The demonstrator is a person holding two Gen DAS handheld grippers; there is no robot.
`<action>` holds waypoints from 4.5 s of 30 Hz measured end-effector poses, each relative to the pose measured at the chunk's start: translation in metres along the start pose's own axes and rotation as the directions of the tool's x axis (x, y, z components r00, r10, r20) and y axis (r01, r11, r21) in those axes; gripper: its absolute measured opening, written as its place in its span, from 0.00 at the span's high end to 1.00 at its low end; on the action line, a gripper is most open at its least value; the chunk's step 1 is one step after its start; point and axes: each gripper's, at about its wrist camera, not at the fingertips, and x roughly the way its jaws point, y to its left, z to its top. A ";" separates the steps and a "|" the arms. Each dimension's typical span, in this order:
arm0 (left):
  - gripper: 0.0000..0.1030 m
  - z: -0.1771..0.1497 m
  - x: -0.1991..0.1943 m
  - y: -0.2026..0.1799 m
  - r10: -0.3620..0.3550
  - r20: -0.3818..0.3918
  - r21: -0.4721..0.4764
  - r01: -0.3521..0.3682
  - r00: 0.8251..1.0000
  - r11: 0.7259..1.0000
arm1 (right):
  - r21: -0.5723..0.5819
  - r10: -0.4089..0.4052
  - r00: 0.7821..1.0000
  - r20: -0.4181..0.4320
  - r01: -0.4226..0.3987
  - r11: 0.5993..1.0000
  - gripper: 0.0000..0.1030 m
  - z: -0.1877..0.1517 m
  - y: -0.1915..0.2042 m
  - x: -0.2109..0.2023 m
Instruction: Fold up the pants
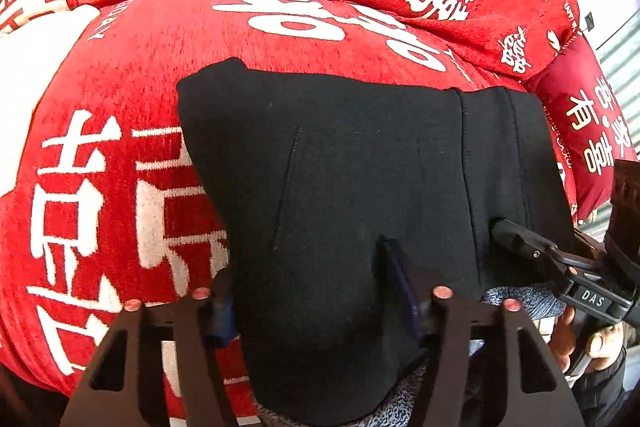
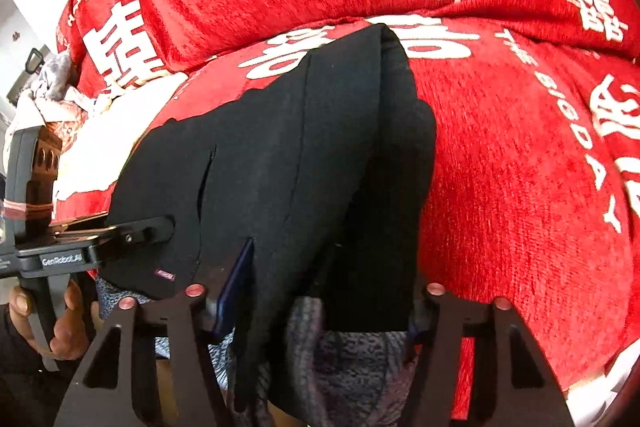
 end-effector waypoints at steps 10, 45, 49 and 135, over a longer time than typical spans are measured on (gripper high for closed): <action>0.47 0.002 -0.035 0.018 0.041 0.026 0.017 -0.042 0.999 0.999 | -0.017 0.016 0.999 0.044 -0.016 1.000 0.48 0.002 0.047 -0.021; 0.44 0.037 -0.054 0.149 0.110 -0.010 -0.102 -0.110 0.994 0.989 | -0.032 0.039 0.997 -0.064 -0.041 0.999 0.48 0.072 0.149 0.064; 0.33 0.037 -0.046 0.156 0.100 -0.010 -0.113 -0.100 0.995 0.989 | 0.034 0.039 0.995 -0.090 -0.036 0.999 0.43 0.073 0.132 0.081; 0.00 0.002 -0.071 0.148 0.378 0.034 -0.138 -0.371 0.925 0.919 | -0.242 -0.072 0.995 0.069 0.087 0.966 0.06 0.017 0.178 0.053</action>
